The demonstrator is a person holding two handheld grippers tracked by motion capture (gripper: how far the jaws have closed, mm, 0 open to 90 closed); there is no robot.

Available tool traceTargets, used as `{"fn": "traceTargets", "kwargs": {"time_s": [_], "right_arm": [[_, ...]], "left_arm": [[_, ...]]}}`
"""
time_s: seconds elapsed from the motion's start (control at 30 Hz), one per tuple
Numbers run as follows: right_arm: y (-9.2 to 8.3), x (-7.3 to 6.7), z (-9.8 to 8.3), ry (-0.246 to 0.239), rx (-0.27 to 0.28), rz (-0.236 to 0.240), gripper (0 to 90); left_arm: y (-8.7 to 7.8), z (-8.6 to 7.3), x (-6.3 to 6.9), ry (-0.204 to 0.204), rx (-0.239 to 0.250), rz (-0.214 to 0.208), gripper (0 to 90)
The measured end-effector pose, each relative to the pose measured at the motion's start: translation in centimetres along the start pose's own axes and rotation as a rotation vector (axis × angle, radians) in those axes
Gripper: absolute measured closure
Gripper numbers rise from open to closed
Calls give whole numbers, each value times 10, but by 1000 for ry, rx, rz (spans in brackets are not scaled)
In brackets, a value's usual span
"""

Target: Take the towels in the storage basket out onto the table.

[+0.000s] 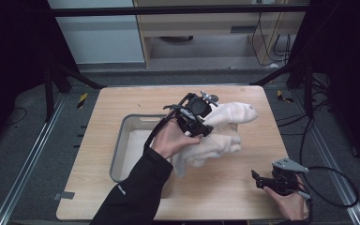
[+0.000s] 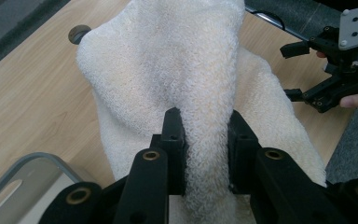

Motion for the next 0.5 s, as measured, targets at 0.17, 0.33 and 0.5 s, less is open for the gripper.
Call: {"fn": "traceTargets", "kwargs": {"time_s": [0.17, 0.33, 0.5], "right_arm": [[0, 0, 0, -3, 2, 1, 124], [1, 0, -1, -6, 0, 0, 124], [1, 0, -1, -8, -4, 1, 124]], "left_arm": [[16, -5, -2, -11, -8, -6, 732], [32, -11, -3, -14, -27, -18, 731], [47, -19, -3, -24, -36, -32, 731]]}}
Point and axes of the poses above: each handheld gripper's, and its own axes: y roughly forward along the jaws, z roughly out of its top, x roughly to its right, the point moved 2 cm from there along y, roughly forward along the jaws, and after that the axes turned 10 degrees about y, right-handed, at the moved point
